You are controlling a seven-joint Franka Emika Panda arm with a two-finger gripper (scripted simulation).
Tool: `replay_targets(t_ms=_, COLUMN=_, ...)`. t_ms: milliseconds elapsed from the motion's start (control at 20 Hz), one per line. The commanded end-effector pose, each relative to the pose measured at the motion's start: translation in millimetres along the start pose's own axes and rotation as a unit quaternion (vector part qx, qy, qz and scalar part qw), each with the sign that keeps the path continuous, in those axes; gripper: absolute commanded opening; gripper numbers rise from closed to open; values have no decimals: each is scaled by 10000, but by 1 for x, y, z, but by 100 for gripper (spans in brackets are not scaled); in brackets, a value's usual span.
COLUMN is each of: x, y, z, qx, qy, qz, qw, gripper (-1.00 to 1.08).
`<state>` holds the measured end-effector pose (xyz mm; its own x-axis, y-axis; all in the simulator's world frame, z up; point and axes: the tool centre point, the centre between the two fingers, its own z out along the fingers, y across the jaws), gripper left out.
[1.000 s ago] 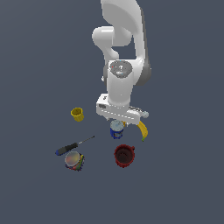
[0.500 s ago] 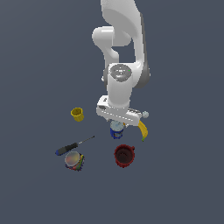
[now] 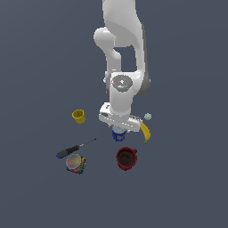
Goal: Pick up a designated object from a clutter of objects.
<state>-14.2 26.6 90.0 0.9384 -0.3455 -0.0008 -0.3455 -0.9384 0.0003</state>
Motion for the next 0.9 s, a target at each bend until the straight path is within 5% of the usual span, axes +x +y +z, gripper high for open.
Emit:
replay_targets(t_ms=0, x=0, y=0, z=9, qx=1, qy=3, qz=3, qw=10000, gripper=100)
replay_targets(t_ms=250, x=1, y=0, z=16, qx=1, qy=4, qz=5, qw=10000, gripper=100)
replay_targets(t_ms=300, x=1, y=0, z=16, qx=1, qy=4, qz=5, qw=10000, gripper=-100)
replay_targets(t_ms=850, x=0, y=-1, z=15, qx=4, qy=5, qz=3, qw=10000, gripper=-100)
